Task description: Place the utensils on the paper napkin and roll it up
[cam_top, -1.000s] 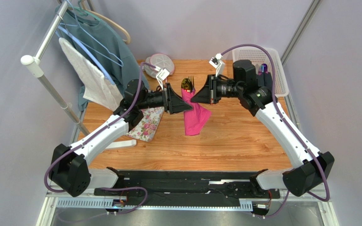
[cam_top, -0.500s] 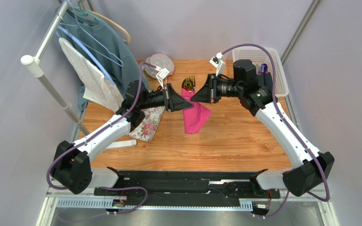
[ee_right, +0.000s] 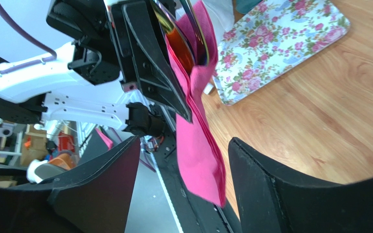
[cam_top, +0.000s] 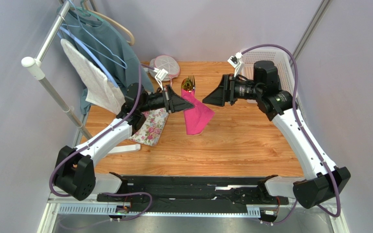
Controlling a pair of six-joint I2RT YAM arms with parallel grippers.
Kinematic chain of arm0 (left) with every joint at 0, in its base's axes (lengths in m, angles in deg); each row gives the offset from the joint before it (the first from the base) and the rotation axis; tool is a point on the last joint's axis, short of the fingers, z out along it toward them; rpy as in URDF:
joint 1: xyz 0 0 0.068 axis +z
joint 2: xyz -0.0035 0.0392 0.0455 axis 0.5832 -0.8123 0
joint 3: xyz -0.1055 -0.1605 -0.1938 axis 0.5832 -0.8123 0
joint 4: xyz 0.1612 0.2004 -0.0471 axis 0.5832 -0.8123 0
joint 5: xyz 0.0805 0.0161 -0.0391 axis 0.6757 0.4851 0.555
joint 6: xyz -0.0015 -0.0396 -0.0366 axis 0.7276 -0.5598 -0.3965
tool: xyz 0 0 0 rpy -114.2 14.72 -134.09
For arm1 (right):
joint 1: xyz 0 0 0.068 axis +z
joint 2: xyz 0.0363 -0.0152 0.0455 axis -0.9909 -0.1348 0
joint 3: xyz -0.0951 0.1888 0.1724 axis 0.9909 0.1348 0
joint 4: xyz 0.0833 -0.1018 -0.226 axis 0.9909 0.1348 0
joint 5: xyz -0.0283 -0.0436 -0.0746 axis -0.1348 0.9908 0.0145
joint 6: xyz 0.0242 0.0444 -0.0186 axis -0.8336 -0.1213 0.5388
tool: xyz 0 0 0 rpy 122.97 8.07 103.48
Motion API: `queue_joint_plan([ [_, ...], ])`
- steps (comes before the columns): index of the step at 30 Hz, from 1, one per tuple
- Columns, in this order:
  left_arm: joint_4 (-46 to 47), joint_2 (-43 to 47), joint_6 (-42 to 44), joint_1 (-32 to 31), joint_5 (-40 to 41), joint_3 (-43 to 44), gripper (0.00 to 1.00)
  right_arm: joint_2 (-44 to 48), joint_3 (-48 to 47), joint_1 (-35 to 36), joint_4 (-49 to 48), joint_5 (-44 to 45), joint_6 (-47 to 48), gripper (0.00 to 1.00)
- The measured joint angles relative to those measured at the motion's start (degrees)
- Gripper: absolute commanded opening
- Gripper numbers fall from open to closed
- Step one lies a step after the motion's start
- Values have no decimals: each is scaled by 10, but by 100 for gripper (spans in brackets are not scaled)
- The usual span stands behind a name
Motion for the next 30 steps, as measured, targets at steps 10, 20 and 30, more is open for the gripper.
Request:
queue_joint_plan([
  [10, 17, 17, -13, 6, -20, 0, 0, 45, 40, -10, 72, -22, 85, 53],
  [20, 37, 17, -34, 7, -31, 0, 0, 45, 61, -11, 102, -30, 135, 0],
  [30, 79, 17, -81, 7, -56, 0, 0, 41, 80, -11, 75, -48, 163, 0],
])
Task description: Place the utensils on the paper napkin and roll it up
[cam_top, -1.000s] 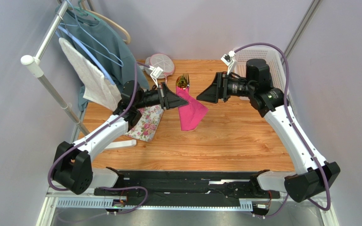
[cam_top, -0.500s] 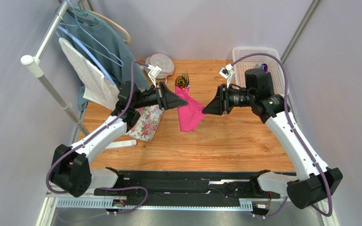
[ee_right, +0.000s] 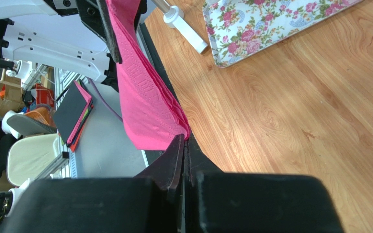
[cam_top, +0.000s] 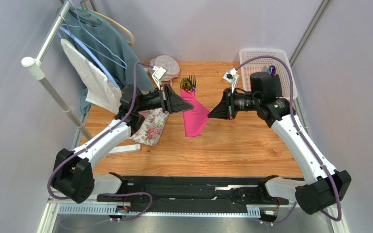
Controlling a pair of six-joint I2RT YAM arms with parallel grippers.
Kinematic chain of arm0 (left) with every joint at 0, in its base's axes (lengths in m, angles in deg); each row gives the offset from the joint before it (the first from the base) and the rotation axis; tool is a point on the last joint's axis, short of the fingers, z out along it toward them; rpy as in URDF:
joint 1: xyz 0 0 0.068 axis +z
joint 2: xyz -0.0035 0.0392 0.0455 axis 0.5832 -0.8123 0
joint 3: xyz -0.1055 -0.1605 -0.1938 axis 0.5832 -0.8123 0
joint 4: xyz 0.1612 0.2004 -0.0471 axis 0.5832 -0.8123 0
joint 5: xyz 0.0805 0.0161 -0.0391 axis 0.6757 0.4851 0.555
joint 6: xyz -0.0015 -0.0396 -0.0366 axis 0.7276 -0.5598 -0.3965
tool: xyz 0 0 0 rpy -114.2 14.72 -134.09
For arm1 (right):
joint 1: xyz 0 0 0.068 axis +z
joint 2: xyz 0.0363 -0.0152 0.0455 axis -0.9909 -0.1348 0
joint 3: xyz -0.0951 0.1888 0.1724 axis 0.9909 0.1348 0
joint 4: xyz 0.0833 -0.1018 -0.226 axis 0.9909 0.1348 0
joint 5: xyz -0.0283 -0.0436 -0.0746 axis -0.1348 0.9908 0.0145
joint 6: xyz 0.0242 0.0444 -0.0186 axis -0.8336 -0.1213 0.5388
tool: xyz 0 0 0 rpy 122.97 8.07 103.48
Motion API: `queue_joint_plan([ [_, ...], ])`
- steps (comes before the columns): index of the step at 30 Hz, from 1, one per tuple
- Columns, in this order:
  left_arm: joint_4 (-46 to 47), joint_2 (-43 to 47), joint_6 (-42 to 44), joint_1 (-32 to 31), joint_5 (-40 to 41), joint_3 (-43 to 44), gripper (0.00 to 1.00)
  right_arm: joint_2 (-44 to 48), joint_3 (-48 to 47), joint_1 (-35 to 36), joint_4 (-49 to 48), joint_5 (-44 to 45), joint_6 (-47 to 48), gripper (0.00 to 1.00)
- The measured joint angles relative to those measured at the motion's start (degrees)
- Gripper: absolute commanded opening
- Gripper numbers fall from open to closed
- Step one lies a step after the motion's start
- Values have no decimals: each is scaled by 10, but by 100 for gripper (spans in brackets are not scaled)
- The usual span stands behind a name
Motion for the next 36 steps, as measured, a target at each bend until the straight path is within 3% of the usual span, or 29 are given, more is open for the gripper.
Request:
queue_joint_plan([
  [14, 39, -2, -48, -25, -1, 9, 0, -30, 29, 37, -117, -38, -49, 0],
  [30, 52, -19, -73, -38, -16, 23, 0, -46, 64, 110, -279, -51, -189, 0],
  [36, 52, -19, -73, -38, -17, 23, 0, -46, 68, 110, -290, -53, -208, 0],
])
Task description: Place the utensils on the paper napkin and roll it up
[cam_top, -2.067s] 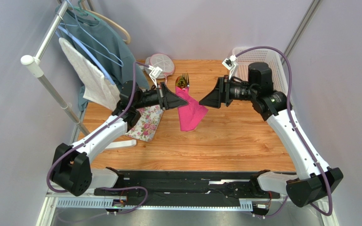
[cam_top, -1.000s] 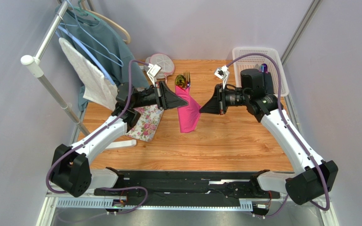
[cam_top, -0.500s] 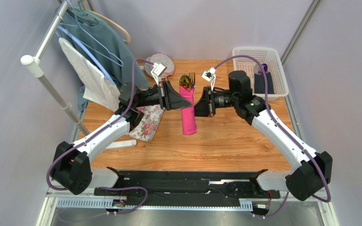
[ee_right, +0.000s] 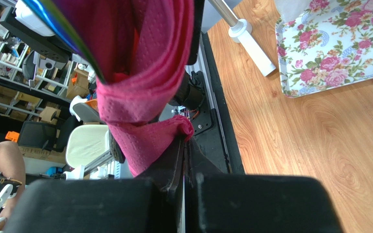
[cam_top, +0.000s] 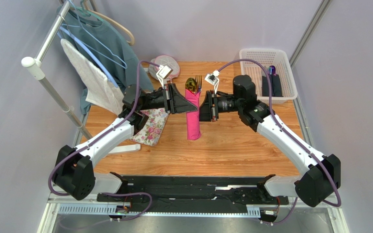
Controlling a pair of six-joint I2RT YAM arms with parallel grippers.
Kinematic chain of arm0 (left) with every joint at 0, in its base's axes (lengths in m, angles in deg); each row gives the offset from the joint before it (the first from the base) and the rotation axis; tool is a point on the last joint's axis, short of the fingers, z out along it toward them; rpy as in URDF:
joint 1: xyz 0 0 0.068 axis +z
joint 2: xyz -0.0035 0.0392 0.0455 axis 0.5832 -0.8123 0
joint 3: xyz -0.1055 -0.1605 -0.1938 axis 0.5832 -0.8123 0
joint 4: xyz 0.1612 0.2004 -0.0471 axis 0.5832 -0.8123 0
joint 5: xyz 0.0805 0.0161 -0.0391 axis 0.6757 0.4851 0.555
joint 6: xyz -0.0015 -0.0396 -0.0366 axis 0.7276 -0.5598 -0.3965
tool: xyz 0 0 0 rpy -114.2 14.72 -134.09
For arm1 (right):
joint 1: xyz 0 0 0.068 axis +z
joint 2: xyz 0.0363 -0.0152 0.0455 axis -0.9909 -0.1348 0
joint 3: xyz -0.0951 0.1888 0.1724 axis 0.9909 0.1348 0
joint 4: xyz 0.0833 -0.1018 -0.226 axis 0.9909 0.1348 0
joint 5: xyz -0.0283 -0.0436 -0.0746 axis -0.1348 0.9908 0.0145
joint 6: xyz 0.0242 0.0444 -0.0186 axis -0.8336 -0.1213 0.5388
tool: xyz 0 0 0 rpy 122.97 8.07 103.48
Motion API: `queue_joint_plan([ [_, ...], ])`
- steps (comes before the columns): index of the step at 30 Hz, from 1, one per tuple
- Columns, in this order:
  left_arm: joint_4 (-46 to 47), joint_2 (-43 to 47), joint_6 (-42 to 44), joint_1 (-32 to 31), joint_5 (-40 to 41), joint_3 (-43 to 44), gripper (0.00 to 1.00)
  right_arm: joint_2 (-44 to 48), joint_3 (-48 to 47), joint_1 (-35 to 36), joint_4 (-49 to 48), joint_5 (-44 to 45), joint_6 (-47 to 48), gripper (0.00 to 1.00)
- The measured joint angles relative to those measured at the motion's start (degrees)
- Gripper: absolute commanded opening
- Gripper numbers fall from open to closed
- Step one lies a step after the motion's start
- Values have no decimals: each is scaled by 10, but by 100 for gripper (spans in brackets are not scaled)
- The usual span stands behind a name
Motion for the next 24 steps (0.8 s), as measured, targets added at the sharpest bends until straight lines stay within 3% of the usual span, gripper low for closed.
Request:
queue_joint_plan([
  [5, -3, 0, 3, 6, 11, 0, 0, 0, 0, -30, 26, 2, 10, 0],
  [6, -2, 0, 3, 6, 14, 0, 0, 1, 0, -38, 33, 3, 13, 4],
  [8, -3, 0, 5, 7, 19, 0, 0, 3, 0, -52, 51, 9, 21, 18],
  [9, -4, 0, 7, 8, 21, 0, 0, 4, 0, -57, 61, 11, 24, 34],
  [12, -12, 0, 14, 14, 24, 0, 0, 8, -6, -72, 107, 18, 43, 55],
  [15, -18, 1, 22, 28, 31, 0, 0, 14, -16, -103, 154, 19, 54, 68],
  [20, -22, 1, 29, 55, 43, 0, 0, 59, -16, -172, 191, 17, 44, 77],
  [24, -23, 1, 30, 58, 50, 0, 0, 120, 12, -170, 166, 2, 16, 79],
])
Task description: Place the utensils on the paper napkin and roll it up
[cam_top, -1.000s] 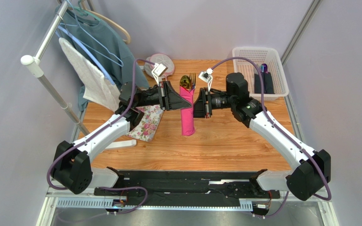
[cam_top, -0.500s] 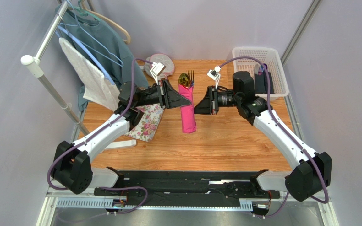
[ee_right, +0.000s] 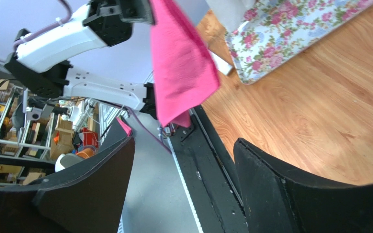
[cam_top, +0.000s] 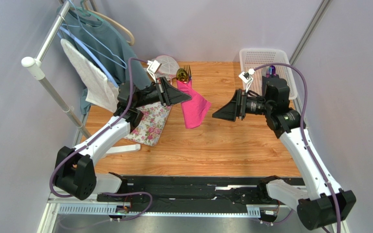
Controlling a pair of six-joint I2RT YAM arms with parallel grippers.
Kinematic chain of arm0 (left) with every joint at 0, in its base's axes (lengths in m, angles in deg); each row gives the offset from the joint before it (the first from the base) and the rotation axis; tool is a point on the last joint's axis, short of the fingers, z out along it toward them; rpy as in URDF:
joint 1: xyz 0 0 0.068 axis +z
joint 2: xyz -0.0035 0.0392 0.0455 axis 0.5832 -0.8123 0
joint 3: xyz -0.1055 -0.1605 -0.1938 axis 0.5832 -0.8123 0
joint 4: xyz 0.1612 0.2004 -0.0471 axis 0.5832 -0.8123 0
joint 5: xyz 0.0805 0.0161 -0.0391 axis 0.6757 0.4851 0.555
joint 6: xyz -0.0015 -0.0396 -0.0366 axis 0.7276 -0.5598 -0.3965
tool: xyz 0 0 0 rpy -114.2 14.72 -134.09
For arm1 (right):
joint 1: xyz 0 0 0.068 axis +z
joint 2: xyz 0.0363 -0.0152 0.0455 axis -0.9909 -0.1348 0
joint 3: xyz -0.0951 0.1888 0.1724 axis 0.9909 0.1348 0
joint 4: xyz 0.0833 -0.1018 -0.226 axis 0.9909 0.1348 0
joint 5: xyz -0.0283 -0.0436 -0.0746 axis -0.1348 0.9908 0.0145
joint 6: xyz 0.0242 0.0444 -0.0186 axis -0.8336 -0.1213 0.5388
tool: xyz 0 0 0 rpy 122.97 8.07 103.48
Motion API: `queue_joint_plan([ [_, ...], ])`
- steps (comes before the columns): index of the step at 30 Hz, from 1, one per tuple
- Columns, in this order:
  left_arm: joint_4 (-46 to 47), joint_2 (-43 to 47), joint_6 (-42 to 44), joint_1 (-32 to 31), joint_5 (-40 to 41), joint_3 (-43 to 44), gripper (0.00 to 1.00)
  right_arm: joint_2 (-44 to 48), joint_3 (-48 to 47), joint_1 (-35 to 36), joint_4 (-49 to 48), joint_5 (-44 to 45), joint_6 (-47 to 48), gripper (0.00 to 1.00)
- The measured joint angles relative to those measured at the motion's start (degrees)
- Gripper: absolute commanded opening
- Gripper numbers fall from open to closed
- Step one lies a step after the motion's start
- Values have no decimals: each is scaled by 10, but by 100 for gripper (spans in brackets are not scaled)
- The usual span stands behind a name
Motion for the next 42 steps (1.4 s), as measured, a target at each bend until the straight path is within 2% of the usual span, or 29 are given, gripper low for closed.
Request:
queue_joint_plan([
  [3, 0, 0, 0, 0, 0, 0, 0, 32, 21, 20, -24, 0, -15, 75],
  [5, 0, 0, 0, 0, 0, 0, 0, 30, 25, 42, -36, 4, -21, 69],
  [7, 0, -1, -1, 0, 0, 2, 0, 21, 30, 60, -47, 9, -27, 67],
  [10, 1, -4, -4, 0, 0, 5, 0, -2, 32, 83, -62, 18, -36, 70],
  [11, 1, -4, -6, 0, 0, 6, 0, -9, 32, 88, -66, 20, -37, 74],
  [14, 1, -5, -11, 0, 0, 7, 0, -26, 32, 98, -76, 27, -37, 79],
  [19, 2, -5, -22, 0, 0, 7, 0, -45, 32, 114, -110, 28, -40, 79],
  [21, 2, -5, -26, -1, 0, 7, 0, -49, 32, 127, -127, 26, -42, 69],
  [23, 2, -5, -29, -1, 0, 7, 0, -52, 32, 140, -147, 22, -46, 51],
  [25, 5, -5, -32, -1, 0, 7, 0, -56, 32, 148, -162, 17, -50, 42],
  [26, 7, -5, -32, -1, 0, 7, 0, -57, 32, 150, -165, 15, -49, 33],
  [31, 12, -5, -37, 0, 0, 7, 0, -56, 32, 149, -160, 8, -39, 15],
  [33, 13, -5, -39, 0, -2, 7, 0, -55, 32, 149, -157, 7, -36, 2],
  [34, 14, -5, -41, -1, -3, 7, 0, -53, 32, 149, -157, 7, -34, 0],
  [39, 14, -6, -44, -1, -5, 12, 0, -47, 32, 149, -153, 9, -24, 0],
  [40, 14, -6, -44, -1, -7, 13, 0, -46, 32, 149, -152, 9, -22, 4],
  [41, 14, -6, -43, -2, -7, 14, 0, -46, 32, 149, -151, 10, -20, 24],
  [42, 14, -7, -43, -2, -7, 14, 0, -45, 32, 149, -149, 12, -19, 33],
])
